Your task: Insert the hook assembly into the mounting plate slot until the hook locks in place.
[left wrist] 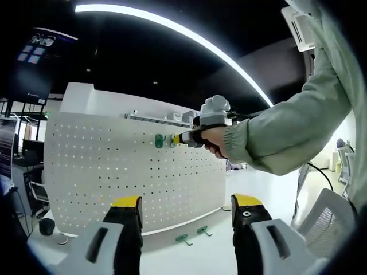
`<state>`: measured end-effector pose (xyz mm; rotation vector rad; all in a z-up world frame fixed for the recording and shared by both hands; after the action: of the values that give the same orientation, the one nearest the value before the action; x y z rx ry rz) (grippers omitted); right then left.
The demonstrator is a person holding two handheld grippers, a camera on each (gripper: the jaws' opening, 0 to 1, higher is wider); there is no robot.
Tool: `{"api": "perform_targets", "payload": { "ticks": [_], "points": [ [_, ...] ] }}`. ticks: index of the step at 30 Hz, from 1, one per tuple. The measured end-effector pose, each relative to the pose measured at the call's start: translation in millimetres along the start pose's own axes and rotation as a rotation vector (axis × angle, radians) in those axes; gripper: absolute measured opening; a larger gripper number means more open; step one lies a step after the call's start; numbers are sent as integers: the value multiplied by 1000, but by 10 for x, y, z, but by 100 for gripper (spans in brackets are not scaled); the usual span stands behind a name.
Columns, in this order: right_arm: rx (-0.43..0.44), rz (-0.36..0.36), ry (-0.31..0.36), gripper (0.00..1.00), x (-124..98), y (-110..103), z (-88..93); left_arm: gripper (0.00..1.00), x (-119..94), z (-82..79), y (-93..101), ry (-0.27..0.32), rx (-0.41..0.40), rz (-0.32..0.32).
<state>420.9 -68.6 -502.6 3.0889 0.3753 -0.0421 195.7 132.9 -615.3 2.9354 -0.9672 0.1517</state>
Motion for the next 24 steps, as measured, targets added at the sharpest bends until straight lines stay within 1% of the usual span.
{"api": "perform_targets", "payload": {
  "ticks": [12, 15, 18, 24],
  "points": [
    [-4, 29, -8, 1, 23, -23, -2, 64, -7, -10, -9, 8, -7, -2],
    [-16, 45, -9, 1, 34, -48, 6, 64, -12, -16, -16, 13, -10, -4],
    [-3, 61, -6, 1, 38, -47, 10, 63, -14, -21, -20, 17, -14, -5],
    [-12, 80, -9, 2, 52, -62, 15, 62, -18, -28, -27, 24, -21, -5]
  ]
}}
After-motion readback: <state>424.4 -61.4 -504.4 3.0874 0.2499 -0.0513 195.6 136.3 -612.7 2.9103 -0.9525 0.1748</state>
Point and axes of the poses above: the point that each gripper's makers call its tool centre point, and the gripper's own axes: x roughly forward along the fingers, y roughly to its right, z roughly out of its underside, the point moved 8 cm from there along -x, roughly backward along the fingers, and after that the axes turned 2 degrees about -y, right-handed, at the moved point
